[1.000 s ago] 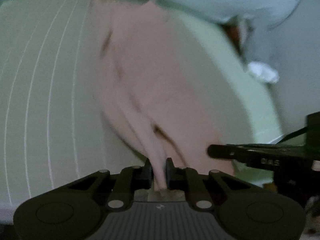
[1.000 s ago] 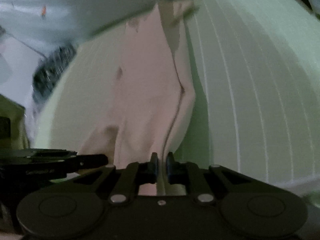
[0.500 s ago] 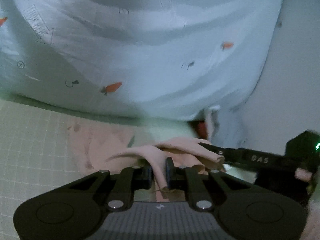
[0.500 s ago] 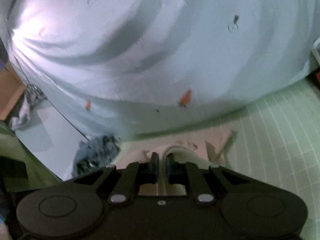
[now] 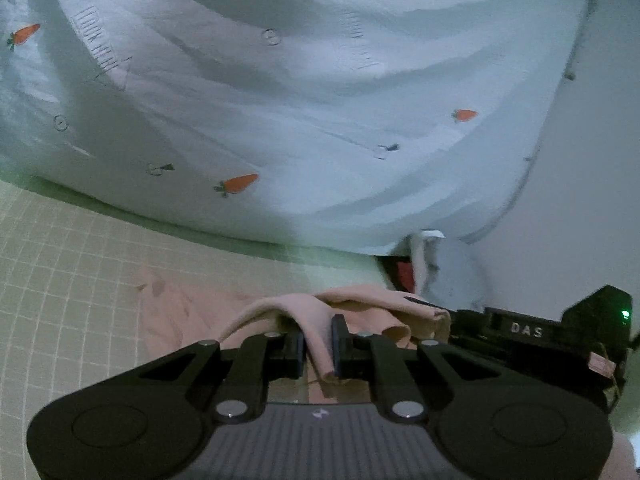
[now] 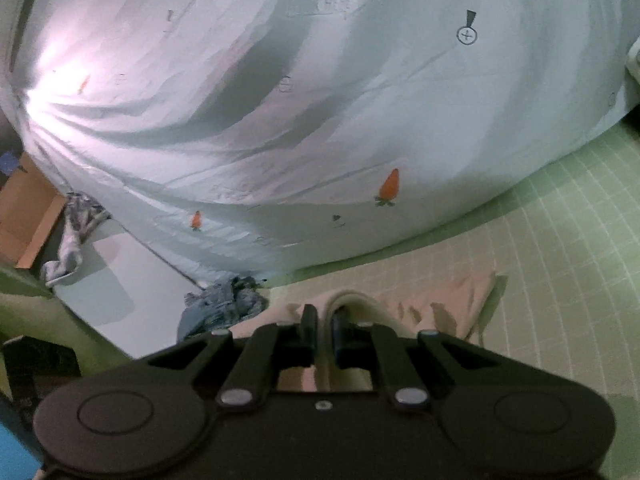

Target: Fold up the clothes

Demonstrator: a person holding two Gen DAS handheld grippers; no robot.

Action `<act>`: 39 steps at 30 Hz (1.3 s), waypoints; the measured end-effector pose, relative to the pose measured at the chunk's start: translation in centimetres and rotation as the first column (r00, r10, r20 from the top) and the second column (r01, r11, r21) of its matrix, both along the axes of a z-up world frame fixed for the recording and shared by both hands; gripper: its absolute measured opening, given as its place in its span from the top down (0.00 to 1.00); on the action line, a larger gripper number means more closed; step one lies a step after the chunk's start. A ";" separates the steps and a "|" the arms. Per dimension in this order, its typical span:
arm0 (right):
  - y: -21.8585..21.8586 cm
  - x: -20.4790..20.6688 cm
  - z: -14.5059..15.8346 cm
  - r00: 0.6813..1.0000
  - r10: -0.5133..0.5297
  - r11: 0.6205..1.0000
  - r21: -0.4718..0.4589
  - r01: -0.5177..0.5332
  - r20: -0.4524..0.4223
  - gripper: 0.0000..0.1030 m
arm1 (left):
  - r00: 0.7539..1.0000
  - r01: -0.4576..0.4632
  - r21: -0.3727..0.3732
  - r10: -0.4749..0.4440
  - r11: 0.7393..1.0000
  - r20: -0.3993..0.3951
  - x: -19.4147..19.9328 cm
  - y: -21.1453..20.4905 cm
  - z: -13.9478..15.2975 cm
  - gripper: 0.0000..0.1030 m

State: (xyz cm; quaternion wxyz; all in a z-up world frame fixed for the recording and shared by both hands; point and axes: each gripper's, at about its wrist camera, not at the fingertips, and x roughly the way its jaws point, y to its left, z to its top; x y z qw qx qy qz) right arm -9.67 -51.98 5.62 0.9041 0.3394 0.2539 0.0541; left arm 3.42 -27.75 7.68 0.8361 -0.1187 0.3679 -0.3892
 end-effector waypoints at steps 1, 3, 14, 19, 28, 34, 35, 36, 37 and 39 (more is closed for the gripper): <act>-0.2 0.5 -0.2 1.000 -0.001 1.000 0.000 0.001 -0.006 0.92 | 1.000 -0.008 0.002 0.008 1.000 -0.005 0.7 -0.3 -0.3 0.86; -0.5 1.8 -0.9 1.000 -0.011 1.000 0.002 0.011 -0.023 0.92 | 1.000 -0.019 0.012 0.019 1.000 -0.010 2.0 -0.8 -0.8 0.86; -0.6 8.8 -8.0 0.981 -0.043 0.999 -0.026 0.038 -0.188 0.91 | 0.987 -0.086 0.128 0.102 0.988 -0.125 8.1 -2.8 -8.7 0.86; -0.3 12.8 -10.9 0.964 -0.036 0.997 -0.078 0.016 -0.264 0.91 | 0.965 -0.130 0.139 0.158 0.982 -0.210 12.6 -3.3 -11.9 0.86; 0.1 18.2 -18.6 0.880 -0.110 0.991 -0.116 0.063 -0.463 0.90 | 0.937 -0.134 0.239 0.202 0.962 -0.286 16.8 -4.9 -19.1 0.84; 0.1 18.4 -18.2 0.882 -0.107 0.988 -0.145 0.044 -0.459 0.89 | 0.928 -0.128 0.206 0.191 0.970 -0.320 17.5 -4.2 -19.3 0.81; -0.2 18.5 -18.0 0.881 -0.114 0.989 -0.136 0.058 -0.459 0.87 | 0.928 -0.128 0.211 0.193 0.969 -0.320 17.6 -4.2 -19.0 0.81; -0.5 18.3 -17.1 0.891 -0.144 0.985 -0.151 0.086 -0.430 0.82 | 0.929 -0.136 0.215 0.200 0.967 -0.312 17.7 -4.1 -18.4 0.79; -0.7 18.1 -16.3 0.899 -0.173 0.980 -0.166 0.114 -0.401 0.79 | 0.930 -0.144 0.219 0.208 0.965 -0.304 17.8 -4.0 -17.9 0.76; -1.2 17.5 -14.5 0.914 -0.222 0.967 -0.200 0.160 -0.338 0.62 | 0.940 -0.181 0.233 0.238 0.956 -0.246 17.6 -3.6 -16.3 0.43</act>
